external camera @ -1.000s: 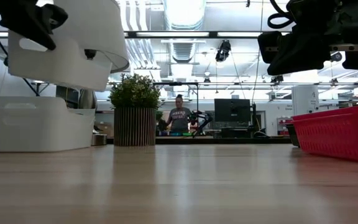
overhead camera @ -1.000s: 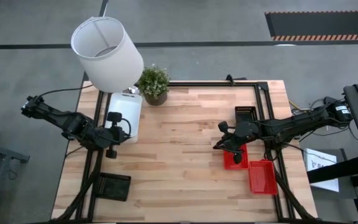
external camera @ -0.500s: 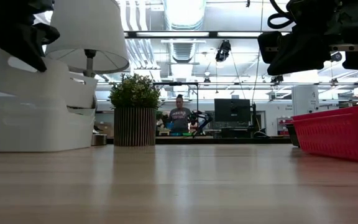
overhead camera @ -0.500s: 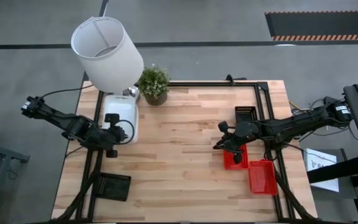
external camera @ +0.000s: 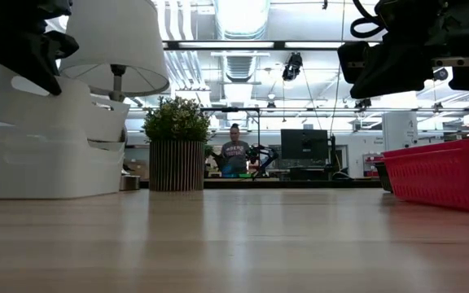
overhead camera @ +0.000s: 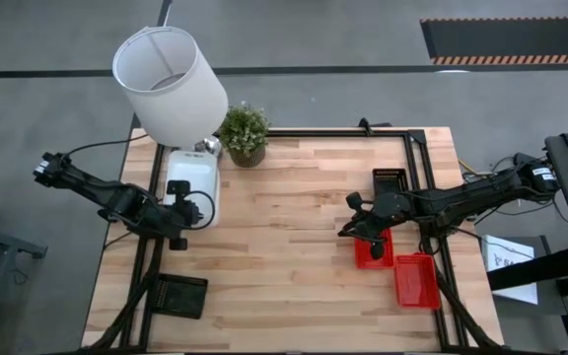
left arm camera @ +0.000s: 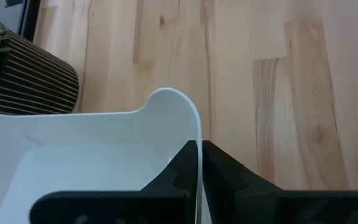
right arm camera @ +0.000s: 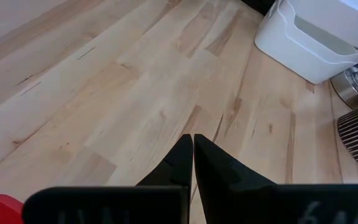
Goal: Stack baskets by color
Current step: Stack the right white bin on top of the white bin, then stack the bottom black bin on top of the black bin
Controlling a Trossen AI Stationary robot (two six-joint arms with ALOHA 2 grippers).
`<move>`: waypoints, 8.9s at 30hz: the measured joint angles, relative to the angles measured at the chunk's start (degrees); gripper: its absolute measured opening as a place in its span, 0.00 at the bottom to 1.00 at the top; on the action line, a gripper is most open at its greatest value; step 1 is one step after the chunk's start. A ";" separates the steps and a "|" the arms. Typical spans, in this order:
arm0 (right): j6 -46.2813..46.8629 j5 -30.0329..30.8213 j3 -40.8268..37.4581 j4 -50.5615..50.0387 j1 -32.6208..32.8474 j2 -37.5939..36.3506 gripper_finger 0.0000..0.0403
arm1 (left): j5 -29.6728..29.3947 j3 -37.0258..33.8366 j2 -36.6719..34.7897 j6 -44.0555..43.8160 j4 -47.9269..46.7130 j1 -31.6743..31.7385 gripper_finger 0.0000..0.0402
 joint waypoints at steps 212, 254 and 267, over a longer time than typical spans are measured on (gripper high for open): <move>11.53 -79.58 34.83 31.28 -3.98 41.48 0.02 | 37.43 18.10 41.62 49.24 58.63 4.79 0.35; 8.90 6.99 33.64 -38.99 -9.47 23.06 0.02 | 5.97 18.01 32.86 12.68 25.69 4.98 0.41; 22.87 17.71 19.81 -46.82 -9.49 4.94 0.02 | 5.83 17.95 32.93 10.71 26.21 4.94 0.41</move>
